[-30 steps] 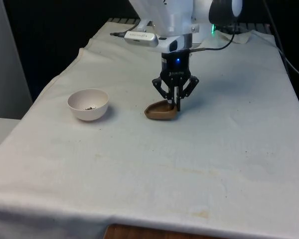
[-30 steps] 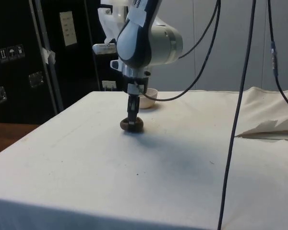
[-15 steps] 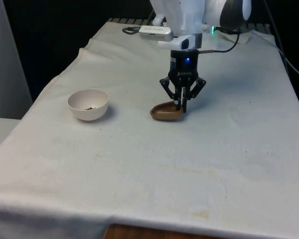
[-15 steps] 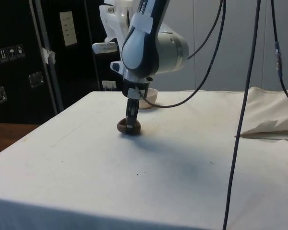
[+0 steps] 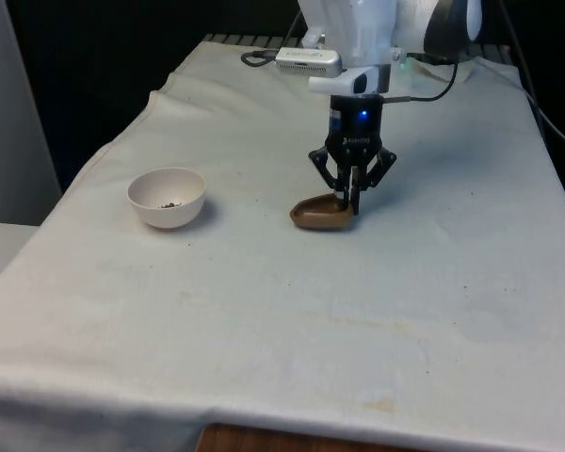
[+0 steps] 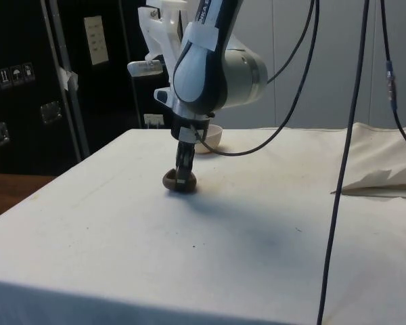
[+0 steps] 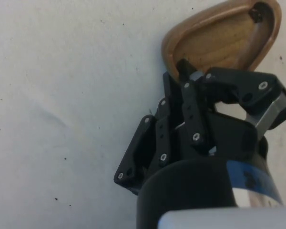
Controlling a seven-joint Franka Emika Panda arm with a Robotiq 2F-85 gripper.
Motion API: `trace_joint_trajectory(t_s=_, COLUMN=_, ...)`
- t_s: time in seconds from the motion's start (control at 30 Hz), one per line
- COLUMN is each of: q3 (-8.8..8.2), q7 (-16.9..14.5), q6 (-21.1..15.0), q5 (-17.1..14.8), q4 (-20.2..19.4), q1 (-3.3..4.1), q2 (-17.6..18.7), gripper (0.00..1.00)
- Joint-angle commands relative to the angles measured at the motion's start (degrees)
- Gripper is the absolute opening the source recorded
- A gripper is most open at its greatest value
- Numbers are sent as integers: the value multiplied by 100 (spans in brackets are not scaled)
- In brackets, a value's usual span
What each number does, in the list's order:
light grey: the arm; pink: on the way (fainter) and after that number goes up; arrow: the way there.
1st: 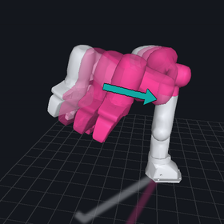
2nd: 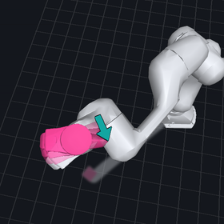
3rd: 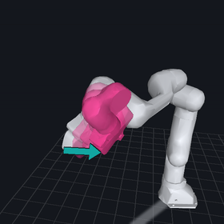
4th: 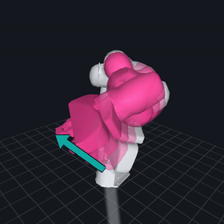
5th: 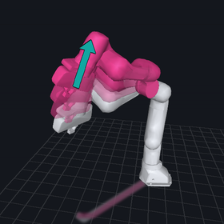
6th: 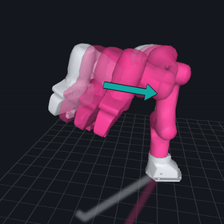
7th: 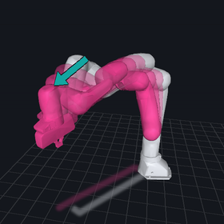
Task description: Pour the coffee beans from the cup into the bowl.
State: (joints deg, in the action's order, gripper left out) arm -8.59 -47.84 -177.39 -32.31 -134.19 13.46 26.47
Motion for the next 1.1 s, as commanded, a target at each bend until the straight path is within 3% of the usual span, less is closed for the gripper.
trace_joint_trajectory(t_s=0.0, q3=-69, q7=34, q6=-34, q5=23, q4=-23, q1=63, q2=23, gripper=1)
trace_joint_trajectory(t_s=0.2, q3=52, q7=-6, q6=0, q5=6, q4=0, q1=-52, q2=0, gripper=1)
trace_joint_trajectory(t_s=0.23, q3=23, q7=6, q6=-23, q5=11, q4=-6, q1=-29, q2=6, gripper=1)
trace_joint_trajectory(t_s=0.5, q3=138, q7=-29, q6=0, q5=6, q4=6, q1=-149, q2=0, gripper=1)
trace_joint_trajectory(t_s=0.57, q3=132, q7=-23, q6=-17, q5=11, q4=0, q1=-143, q2=0, gripper=2)
trace_joint_trajectory(t_s=0.8, q3=206, q7=-46, q6=0, q5=6, q4=11, q1=-223, q2=0, gripper=35)
trace_joint_trajectory(t_s=0.83, q3=183, q7=-40, q6=-17, q5=11, q4=6, q1=-206, q2=0, gripper=35)
trace_joint_trajectory(t_s=0.87, q3=195, q7=-40, q6=-23, q5=11, q4=6, q1=-218, q2=0, gripper=45)
trace_joint_trajectory(t_s=1.07, q3=223, q7=-46, q6=-23, q5=17, q4=6, q1=-246, q2=0, gripper=79)
